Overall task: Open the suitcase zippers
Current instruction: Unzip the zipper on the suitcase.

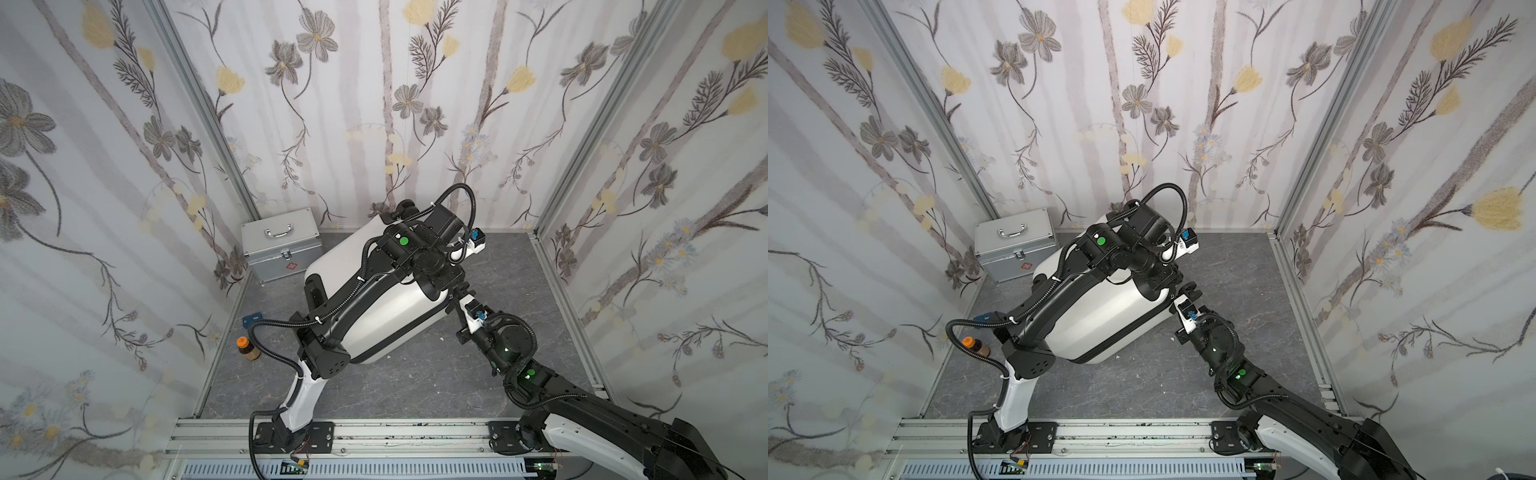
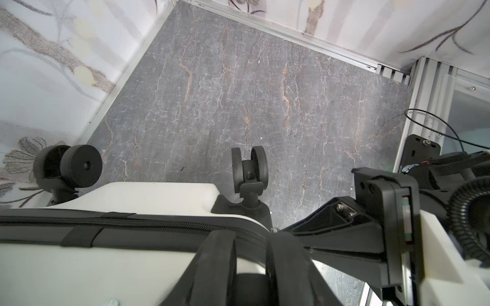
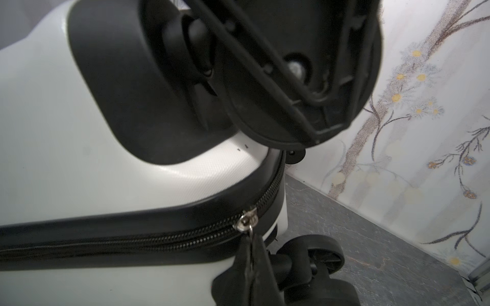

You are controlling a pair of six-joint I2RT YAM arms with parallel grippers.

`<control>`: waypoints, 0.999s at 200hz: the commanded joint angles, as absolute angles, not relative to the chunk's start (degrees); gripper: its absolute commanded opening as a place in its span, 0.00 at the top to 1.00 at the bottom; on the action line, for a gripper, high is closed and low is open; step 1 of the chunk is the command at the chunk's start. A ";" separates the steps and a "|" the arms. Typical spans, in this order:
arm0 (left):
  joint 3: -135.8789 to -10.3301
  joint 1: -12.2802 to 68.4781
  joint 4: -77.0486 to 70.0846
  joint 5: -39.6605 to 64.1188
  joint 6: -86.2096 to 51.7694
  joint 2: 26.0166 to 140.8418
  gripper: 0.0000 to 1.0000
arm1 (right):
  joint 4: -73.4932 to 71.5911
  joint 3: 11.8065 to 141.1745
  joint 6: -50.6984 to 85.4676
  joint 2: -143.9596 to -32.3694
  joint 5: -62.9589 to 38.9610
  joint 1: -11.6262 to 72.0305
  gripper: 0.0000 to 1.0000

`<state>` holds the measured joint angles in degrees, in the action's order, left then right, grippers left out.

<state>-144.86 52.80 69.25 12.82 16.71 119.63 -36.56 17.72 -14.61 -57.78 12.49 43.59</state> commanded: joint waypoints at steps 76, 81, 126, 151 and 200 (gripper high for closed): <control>-142.39 53.59 75.08 28.55 23.20 116.85 0.91 | -23.69 23.10 -16.29 -53.73 -4.88 28.11 1.00; -141.90 53.68 75.54 29.38 23.68 116.49 0.91 | -23.22 23.66 -16.09 -53.99 -6.83 26.82 1.00; -135.44 54.05 79.12 35.83 28.36 113.22 0.91 | -19.58 28.51 -15.62 -59.28 -19.00 21.56 1.00; -131.18 54.54 79.60 36.64 30.51 111.16 0.91 | -18.68 30.35 -15.52 -62.17 -21.74 20.62 1.00; -124.36 56.39 80.14 38.12 32.84 108.12 0.91 | -19.19 33.28 -12.98 -67.96 -22.00 18.52 1.00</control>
